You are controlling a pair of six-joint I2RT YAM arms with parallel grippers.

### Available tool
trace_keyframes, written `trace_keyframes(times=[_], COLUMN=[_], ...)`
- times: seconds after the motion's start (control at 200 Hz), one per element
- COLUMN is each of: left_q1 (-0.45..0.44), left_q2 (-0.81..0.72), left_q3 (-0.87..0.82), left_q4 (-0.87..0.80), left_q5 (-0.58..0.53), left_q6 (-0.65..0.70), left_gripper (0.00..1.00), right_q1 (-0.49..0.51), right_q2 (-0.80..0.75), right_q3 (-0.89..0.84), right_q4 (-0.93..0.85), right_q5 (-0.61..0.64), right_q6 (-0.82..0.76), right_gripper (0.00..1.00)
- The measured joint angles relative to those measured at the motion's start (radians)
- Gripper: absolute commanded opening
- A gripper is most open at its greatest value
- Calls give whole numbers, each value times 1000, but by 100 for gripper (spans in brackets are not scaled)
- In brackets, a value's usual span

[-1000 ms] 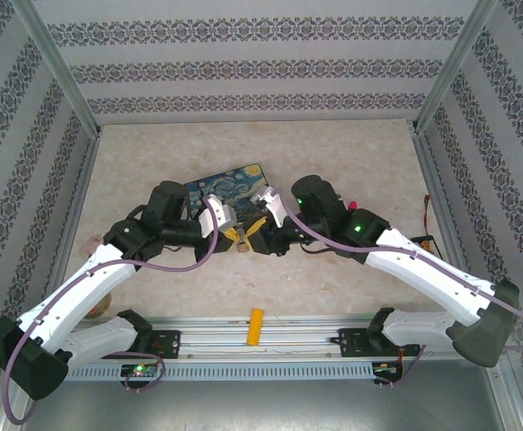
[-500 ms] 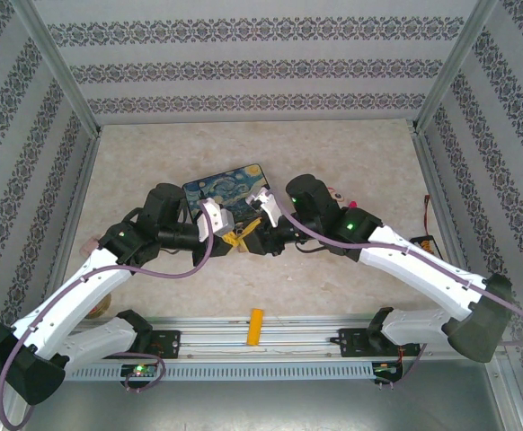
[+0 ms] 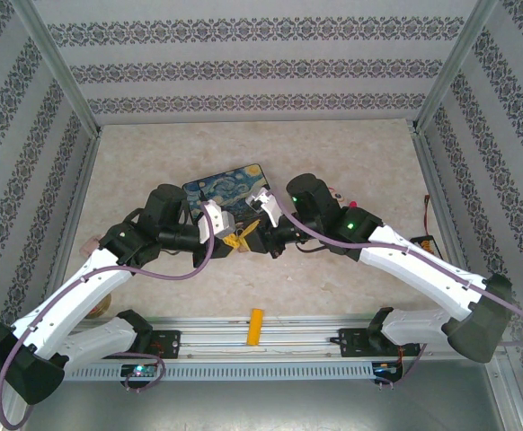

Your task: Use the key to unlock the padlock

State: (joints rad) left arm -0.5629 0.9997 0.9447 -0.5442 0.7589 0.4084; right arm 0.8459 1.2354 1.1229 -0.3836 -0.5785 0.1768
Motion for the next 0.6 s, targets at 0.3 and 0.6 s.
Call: trace_keyframes(times=[0.3,0.6], left_q1=[0,-1], left_q2=[-2,-116], left_q3=[-1,-95], left_q4=[-1,182], left_q5=[-7,-87], left_q6=[-2,-155], left_gripper=[16,73], right_q1=[-16,-95], right_q2=[-2,-76], right_q3=[-9,-184], right_q4=[11,204], right_q5=[-14,-13], right_q6=[4,139], right_gripper=[0,0])
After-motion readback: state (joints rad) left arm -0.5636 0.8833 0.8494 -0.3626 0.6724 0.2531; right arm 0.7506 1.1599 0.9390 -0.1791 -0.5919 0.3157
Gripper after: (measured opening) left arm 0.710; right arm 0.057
